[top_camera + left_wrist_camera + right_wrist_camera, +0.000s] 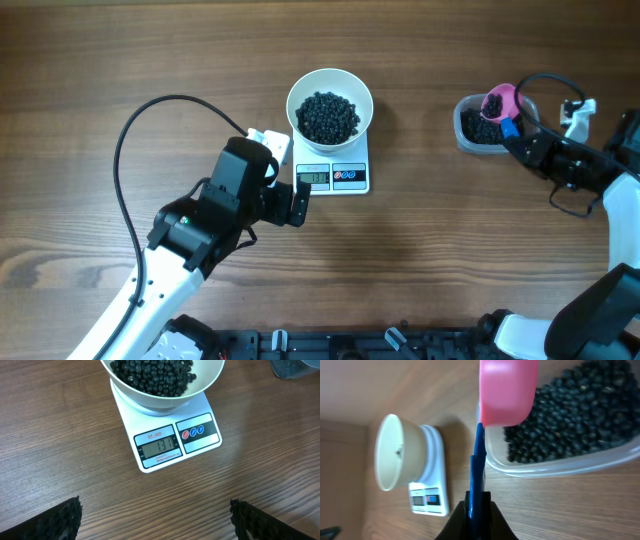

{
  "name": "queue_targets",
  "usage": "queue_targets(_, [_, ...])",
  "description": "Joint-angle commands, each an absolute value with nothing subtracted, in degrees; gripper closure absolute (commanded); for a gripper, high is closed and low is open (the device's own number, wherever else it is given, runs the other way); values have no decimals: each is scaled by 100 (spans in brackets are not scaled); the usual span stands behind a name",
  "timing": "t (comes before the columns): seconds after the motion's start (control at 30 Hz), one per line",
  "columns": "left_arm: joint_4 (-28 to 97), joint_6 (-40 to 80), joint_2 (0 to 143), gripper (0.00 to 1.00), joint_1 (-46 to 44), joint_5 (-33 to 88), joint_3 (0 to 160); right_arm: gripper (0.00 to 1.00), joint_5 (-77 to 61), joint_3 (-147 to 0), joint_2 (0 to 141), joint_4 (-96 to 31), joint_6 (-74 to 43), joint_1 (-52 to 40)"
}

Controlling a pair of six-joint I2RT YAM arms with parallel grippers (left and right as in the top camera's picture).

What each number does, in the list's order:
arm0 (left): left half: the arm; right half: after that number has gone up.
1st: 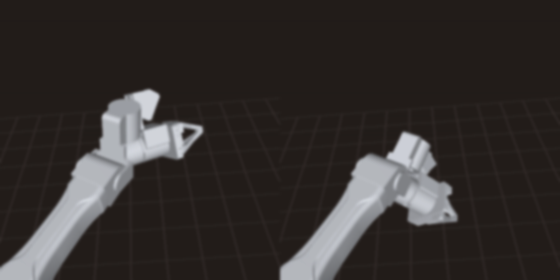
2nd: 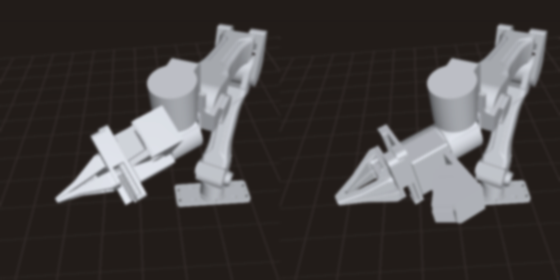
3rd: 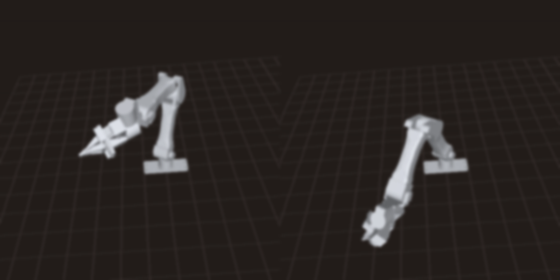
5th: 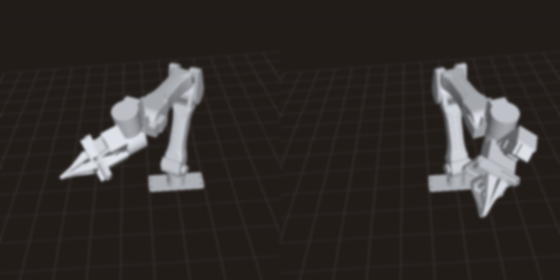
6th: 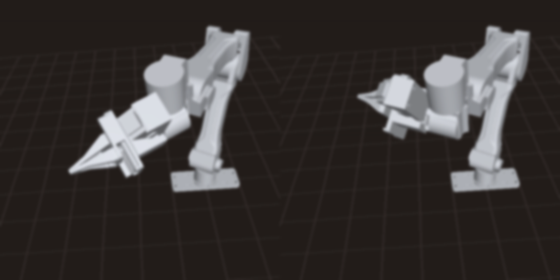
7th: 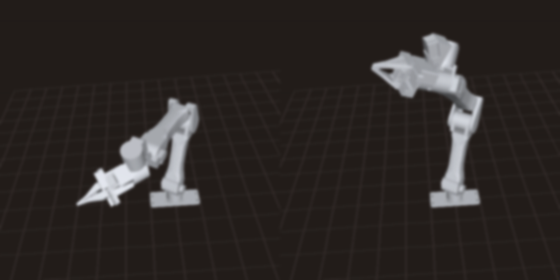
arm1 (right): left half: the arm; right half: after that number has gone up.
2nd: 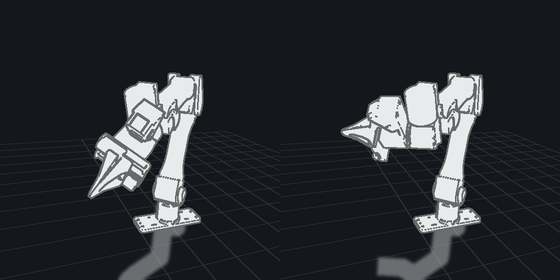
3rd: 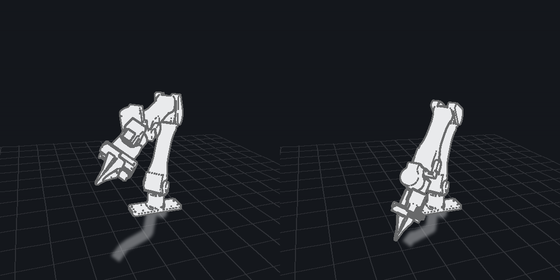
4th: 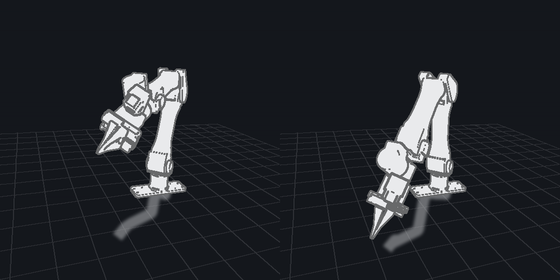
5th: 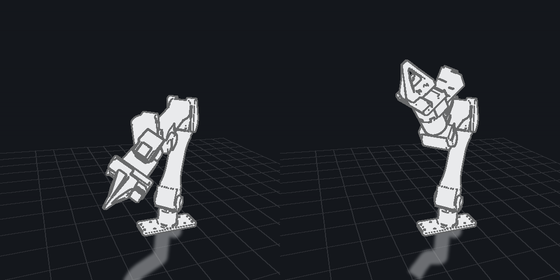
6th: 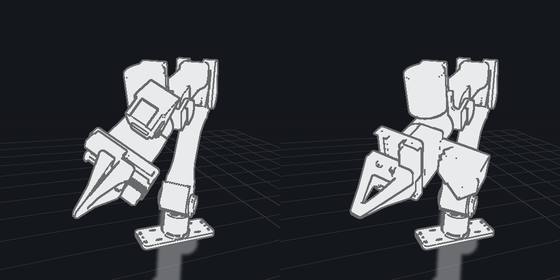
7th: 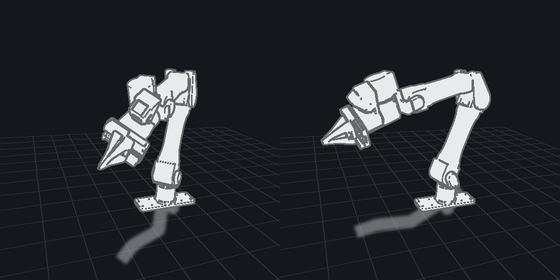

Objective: Scoop item into bowl and weigh 150g on scale
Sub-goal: 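Lift the filled scoop and carry it over the white bowl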

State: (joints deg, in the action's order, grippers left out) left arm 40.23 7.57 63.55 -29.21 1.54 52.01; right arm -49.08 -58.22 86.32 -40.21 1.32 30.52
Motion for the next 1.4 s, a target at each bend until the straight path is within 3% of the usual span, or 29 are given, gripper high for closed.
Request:
queue_targets(0.0, [4007,644,6355,0,-2947,121,5218,96,-5872,-5859,8698,-3907,-143,3168])
queue_targets(0.33, [4007,644,6355,0,-2947,121,5218,96,-6971,-5859,8698,-2840,-1833,3006])
queue_targets(0.73, [4007,644,6355,0,-2947,121,5218,94,-7249,-5859,8698,-1636,-3118,1782])
queue_targets(1.0, [4007,644,6355,0,-2947,121,5218,91,-6840,-5859,8700,-762,-3518,781])
queue_targets(1.37, [4007,644,6355,0,-2947,121,5218,96,-5437,-5859,8702,-698,-3288,-193])
